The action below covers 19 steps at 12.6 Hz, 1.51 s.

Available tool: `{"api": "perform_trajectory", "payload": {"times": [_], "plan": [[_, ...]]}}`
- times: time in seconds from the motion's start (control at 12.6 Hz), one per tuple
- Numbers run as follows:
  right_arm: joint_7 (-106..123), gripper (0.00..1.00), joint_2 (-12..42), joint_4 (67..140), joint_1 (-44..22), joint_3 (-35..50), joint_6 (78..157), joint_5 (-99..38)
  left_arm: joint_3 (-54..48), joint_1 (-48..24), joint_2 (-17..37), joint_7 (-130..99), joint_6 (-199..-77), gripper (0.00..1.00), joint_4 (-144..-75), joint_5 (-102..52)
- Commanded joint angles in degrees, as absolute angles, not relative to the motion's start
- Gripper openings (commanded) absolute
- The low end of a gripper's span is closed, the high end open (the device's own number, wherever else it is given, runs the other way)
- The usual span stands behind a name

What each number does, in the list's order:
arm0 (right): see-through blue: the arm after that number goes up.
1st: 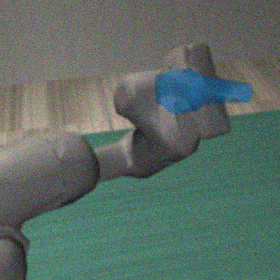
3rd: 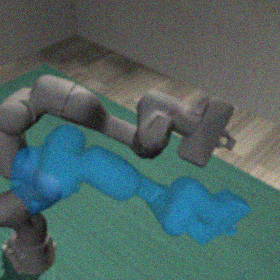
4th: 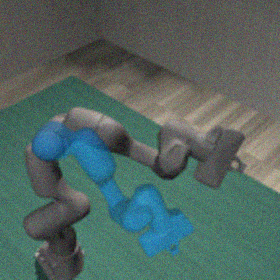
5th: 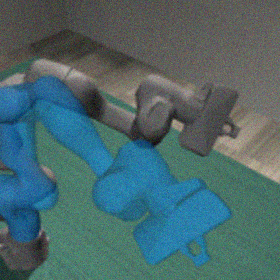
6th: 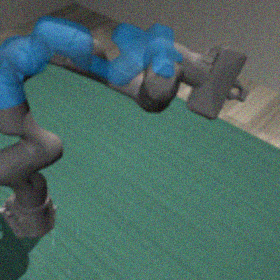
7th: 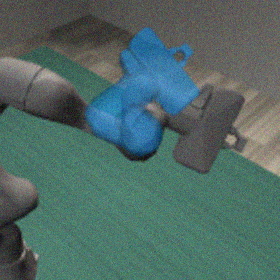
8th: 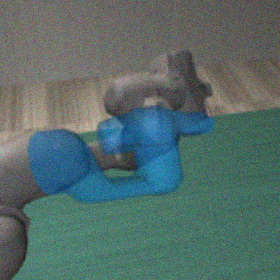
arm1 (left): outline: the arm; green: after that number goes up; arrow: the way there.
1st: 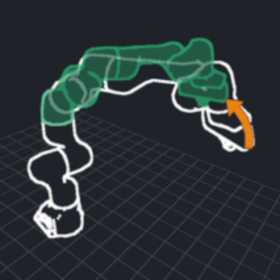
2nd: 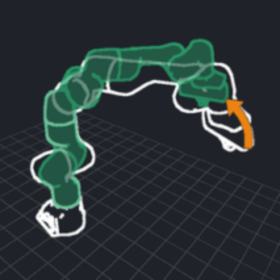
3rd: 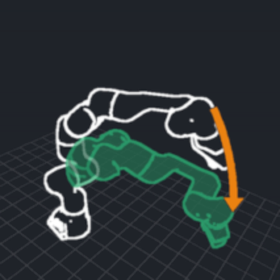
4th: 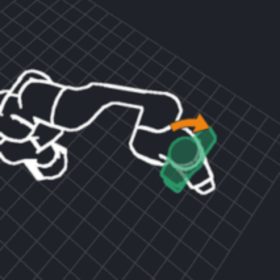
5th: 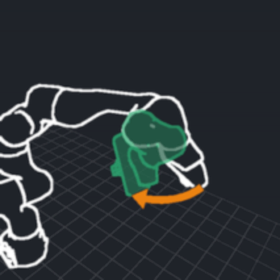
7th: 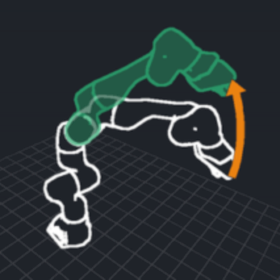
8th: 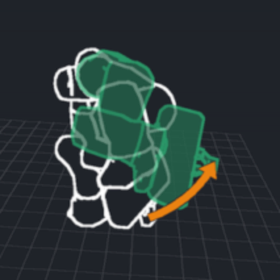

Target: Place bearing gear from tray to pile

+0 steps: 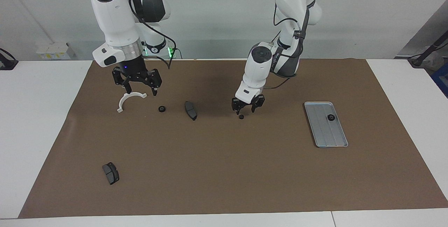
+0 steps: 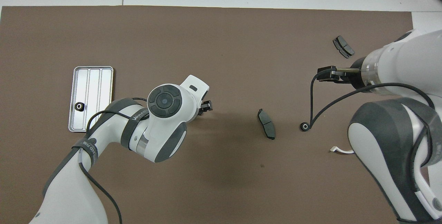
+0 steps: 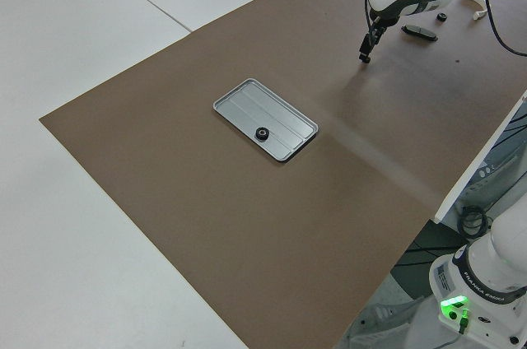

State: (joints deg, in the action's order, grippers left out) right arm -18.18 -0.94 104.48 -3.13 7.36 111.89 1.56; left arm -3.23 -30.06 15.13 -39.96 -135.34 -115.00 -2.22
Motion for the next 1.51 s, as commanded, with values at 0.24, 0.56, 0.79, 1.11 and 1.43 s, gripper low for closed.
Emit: {"api": "perform_trajectory", "payload": {"times": [0.24, 0.56, 0.79, 1.11, 1.43], "plan": [[-25.02, 1.00, 4.90, 100.13, -10.52, 8.35, 111.79, -0.98, -2.90, -16.91, 10.38, -28.17, -124.66, 1.00, -114.52, -2.81], [-35.31, 1.00, 16.85, 88.09, -18.35, 8.26, 111.27, 1.22, -2.81, -5.83, 8.53, -14.26, -120.24, 0.95, -114.96, -2.55], [-41.02, 1.00, 23.89, 82.89, -22.66, 8.17, 111.44, 2.19, -2.72, 1.91, 8.44, -4.17, -121.02, 0.90, -116.27, -2.20], [-45.25, 1.00, 29.95, 79.64, -27.32, 8.17, 112.14, 3.51, -2.72, 7.73, 10.19, 3.51, -130.84, 0.85, -119.78, -2.11], [-47.89, 1.00, 35.84, 79.37, -31.36, 8.26, 117.15, 5.10, -2.72, 8.52, 11.60, 2.29, -134.29, 0.75, -121.81, -2.11]]}}
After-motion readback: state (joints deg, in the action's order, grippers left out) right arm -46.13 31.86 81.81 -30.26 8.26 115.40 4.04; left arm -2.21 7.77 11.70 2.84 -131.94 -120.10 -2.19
